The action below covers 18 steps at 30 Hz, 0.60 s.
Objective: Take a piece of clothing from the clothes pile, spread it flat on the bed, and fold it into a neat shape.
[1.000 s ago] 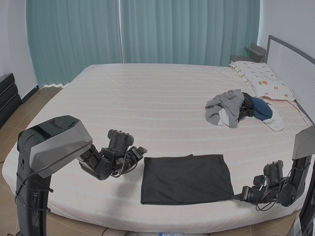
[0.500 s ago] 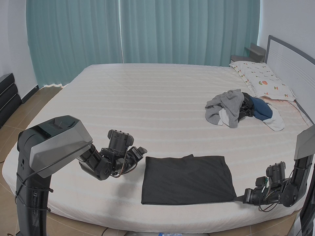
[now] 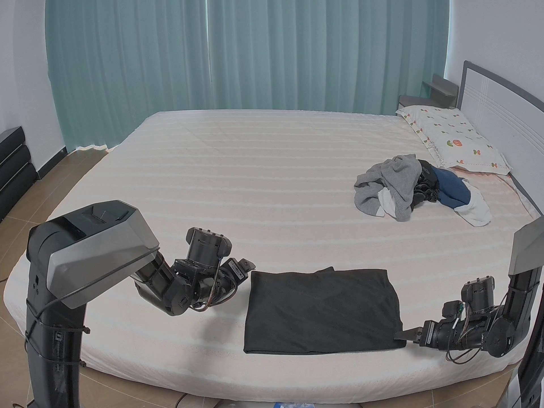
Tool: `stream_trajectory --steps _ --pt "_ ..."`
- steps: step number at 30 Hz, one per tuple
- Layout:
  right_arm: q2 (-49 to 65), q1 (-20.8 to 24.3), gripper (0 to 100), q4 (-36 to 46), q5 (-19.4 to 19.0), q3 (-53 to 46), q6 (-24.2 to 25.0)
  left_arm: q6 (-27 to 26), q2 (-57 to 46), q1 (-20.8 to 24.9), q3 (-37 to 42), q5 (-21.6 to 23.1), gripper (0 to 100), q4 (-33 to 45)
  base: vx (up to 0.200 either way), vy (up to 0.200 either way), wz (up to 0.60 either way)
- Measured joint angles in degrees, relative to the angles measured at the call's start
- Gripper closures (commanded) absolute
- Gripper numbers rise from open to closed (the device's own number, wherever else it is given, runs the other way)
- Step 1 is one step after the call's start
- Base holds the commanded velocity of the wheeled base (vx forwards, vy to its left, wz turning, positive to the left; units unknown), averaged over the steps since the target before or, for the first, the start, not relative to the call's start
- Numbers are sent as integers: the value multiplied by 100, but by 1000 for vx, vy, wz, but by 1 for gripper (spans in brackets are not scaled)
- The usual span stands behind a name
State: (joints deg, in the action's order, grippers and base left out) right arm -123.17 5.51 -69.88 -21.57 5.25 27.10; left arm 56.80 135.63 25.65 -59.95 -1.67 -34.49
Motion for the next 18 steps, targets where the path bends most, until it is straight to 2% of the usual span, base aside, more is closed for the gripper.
stream_trajectory --steps 18 --pt "40 -223 0 -183 -29 22 27 10 -129 155 161 85 0 -5 0 0 0"
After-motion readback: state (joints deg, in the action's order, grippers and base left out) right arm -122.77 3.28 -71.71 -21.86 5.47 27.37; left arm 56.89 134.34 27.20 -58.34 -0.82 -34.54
